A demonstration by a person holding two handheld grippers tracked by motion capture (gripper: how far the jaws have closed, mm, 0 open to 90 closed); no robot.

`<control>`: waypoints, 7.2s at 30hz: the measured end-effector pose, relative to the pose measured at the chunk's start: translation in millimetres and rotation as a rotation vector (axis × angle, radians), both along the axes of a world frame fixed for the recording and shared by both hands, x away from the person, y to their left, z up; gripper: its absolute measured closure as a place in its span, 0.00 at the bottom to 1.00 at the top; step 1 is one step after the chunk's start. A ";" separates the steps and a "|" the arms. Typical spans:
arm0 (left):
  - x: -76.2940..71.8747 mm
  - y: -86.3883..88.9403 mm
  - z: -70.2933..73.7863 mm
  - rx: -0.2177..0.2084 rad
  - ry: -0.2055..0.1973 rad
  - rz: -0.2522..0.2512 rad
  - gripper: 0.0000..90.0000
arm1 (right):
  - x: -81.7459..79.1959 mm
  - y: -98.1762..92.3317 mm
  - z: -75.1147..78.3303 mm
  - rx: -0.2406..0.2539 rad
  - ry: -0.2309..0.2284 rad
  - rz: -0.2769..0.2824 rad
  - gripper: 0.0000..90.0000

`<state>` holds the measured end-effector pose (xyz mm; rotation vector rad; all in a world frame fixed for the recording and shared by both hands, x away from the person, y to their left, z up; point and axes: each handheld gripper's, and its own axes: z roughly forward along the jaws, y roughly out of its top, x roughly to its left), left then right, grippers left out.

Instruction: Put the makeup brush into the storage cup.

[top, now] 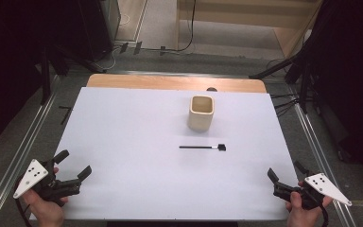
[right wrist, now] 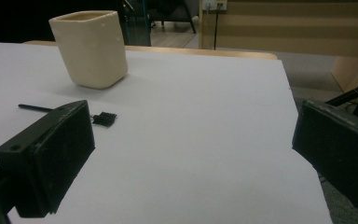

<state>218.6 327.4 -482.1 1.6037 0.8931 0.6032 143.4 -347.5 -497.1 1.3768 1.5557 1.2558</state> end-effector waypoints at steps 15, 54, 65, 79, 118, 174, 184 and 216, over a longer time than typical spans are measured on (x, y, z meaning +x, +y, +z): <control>-2.2 -1.3 0.1 0.027 0.007 -0.003 0.01 | 18.2 21.9 21.7 -0.023 0.035 0.108 0.07; -6.6 0.1 3.5 0.002 -0.002 -0.008 0.01 | 119.3 94.7 69.6 -0.127 0.188 0.425 0.22; -6.8 0.7 3.7 0.001 -0.002 -0.007 0.01 | 140.1 107.8 74.2 -0.188 0.284 0.478 0.26; -6.9 1.7 3.9 0.003 -0.002 -0.008 0.01 | 168.5 127.9 73.2 -0.349 0.418 0.654 0.49; -7.2 2.1 4.5 0.001 -0.005 -0.011 0.01 | 215.0 177.8 27.3 -0.737 0.764 0.874 0.78; 46.4 -165.4 1.9 0.062 0.175 -0.524 0.15 | 138.0 167.8 77.7 -0.559 0.528 0.924 0.97; 51.9 -178.9 -3.9 0.047 0.205 -0.640 0.18 | 124.5 187.7 82.6 -0.601 0.502 1.021 0.97; 47.3 -193.0 0.9 0.053 0.315 -0.846 0.78 | 108.5 220.7 71.2 -0.727 0.500 1.207 0.97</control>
